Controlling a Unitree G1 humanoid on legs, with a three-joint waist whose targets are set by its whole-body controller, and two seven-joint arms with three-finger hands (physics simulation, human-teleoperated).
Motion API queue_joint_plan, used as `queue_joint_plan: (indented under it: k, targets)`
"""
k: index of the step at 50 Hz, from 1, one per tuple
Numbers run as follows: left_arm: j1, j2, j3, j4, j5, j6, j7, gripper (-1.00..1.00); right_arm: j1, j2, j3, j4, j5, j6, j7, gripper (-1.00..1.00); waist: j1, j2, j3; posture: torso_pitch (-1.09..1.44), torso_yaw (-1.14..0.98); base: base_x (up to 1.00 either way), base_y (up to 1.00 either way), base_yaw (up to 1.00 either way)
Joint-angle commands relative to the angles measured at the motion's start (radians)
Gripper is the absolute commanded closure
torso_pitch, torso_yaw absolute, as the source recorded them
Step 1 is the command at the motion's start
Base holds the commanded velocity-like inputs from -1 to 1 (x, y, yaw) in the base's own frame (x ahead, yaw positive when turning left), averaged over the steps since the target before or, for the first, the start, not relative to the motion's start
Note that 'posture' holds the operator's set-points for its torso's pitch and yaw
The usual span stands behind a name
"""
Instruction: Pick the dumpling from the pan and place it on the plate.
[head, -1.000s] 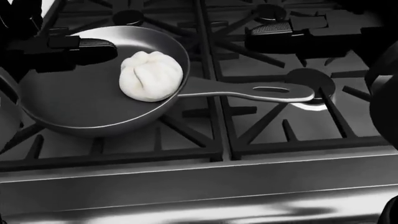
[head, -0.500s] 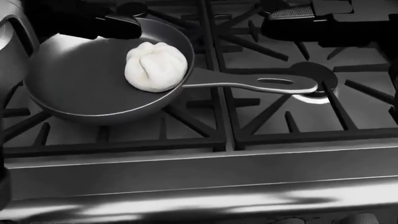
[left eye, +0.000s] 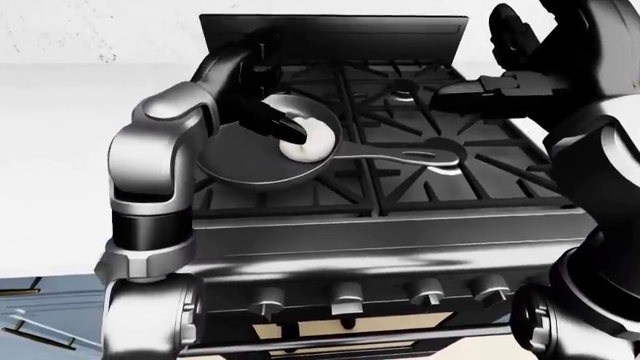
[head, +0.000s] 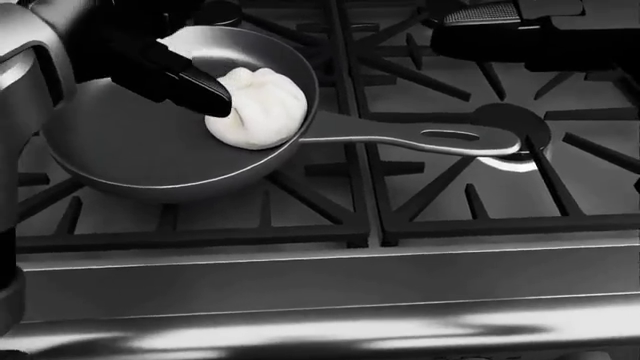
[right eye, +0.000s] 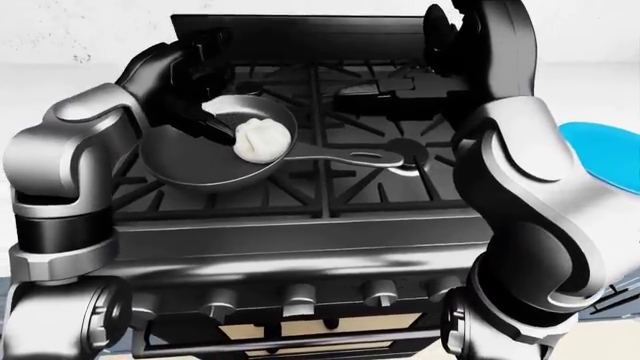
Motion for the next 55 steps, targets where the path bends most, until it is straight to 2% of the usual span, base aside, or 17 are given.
queue_joint_plan:
  k: [1,5,14,29,42,55]
  targets:
    - [-0.034,0.007,0.011,-0.019,0.025,-0.05,-0.017,-0.94,-0.028,-0.013,-0.009,-0.015,0.002,-0.03,-0.003,-1.0,0.001,-0.001,-0.029,0.0,0.0,0.0,0.0,0.0]
    - [-0.02,0.004,0.008,0.034,0.063,-0.098,-0.04,-0.81,-0.034,-0.014,-0.01,-0.019,0.014,-0.022,-0.008,-1.0,0.002,-0.002,-0.03,0.0,0.0,0.0,0.0,0.0]
    - [-0.021,-0.014,0.0,0.058,0.126,-0.117,-0.084,-0.79,-0.034,-0.025,-0.013,-0.018,0.028,-0.025,-0.014,-1.0,0.002,-0.005,-0.03,0.0,0.0,0.0,0.0,0.0]
    - [-0.017,-0.024,-0.007,0.092,0.187,-0.143,-0.135,-0.87,-0.04,-0.042,-0.019,-0.019,0.057,-0.024,-0.032,-1.0,0.002,-0.007,-0.029,0.0,0.0,0.0,0.0,0.0]
    - [-0.039,-0.029,-0.017,0.152,0.25,-0.169,-0.191,-0.85,-0.038,-0.049,-0.018,-0.016,0.068,-0.029,-0.037,-1.0,0.003,-0.01,-0.031,0.0,0.0,0.0,0.0,0.0]
    - [-0.084,-0.046,-0.029,0.285,0.313,-0.261,-0.204,-0.87,-0.035,-0.054,-0.014,-0.015,0.073,-0.036,-0.039,-1.0,0.005,-0.014,-0.032,0.0,0.0,0.0,0.0,0.0]
